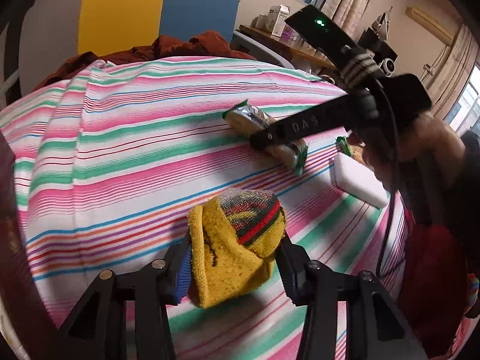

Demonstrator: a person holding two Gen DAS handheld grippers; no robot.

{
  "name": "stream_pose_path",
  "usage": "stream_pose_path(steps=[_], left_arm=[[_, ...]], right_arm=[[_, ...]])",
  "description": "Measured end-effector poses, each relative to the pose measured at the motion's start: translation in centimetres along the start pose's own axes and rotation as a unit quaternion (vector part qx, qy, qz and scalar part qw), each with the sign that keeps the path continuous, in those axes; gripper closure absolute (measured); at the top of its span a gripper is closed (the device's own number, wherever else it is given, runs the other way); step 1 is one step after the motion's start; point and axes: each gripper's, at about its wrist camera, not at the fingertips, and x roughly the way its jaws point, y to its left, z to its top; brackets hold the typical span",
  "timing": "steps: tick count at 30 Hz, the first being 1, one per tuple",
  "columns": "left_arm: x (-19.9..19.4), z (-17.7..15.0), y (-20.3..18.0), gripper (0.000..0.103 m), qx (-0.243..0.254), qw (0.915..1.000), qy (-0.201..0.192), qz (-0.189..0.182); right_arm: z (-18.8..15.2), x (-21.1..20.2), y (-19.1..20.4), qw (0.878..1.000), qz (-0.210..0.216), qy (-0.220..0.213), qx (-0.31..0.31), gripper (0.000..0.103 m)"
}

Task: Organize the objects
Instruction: 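Carry the yellow glove and cracker packet into the gold tray and release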

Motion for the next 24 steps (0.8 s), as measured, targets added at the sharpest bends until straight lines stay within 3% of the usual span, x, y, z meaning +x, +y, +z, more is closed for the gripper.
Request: stream_pose_path(steps=[5, 12, 18, 24], left_arm=[[-3.7, -0.4, -0.8, 0.055, 0.021, 0.9992, -0.034, 0.001], [-10.3, -0.9, 0.2, 0.055, 0.006, 0.9956, -0.092, 0.015], [-16.0, -2.0, 4.1, 0.055, -0.041, 0.9875, -0.142, 0.055], [-21.5, -4.2, 9.7, 0.055, -0.109, 0.9683, -0.188, 0.123]], right_arm=[[-2.5, -1.6, 0.8, 0.999, 0.026, -0.019, 0.038, 0.056], [-4.2, -6.1, 2.9, 0.994, 0.06, -0.069, 0.056, 0.056], [-2.7, -8.6, 10.6, 0.988, 0.102, -0.107, 0.037, 0.056], [-1.3, -10.9, 18.0, 0.977, 0.166, -0.13, 0.011, 0.056]])
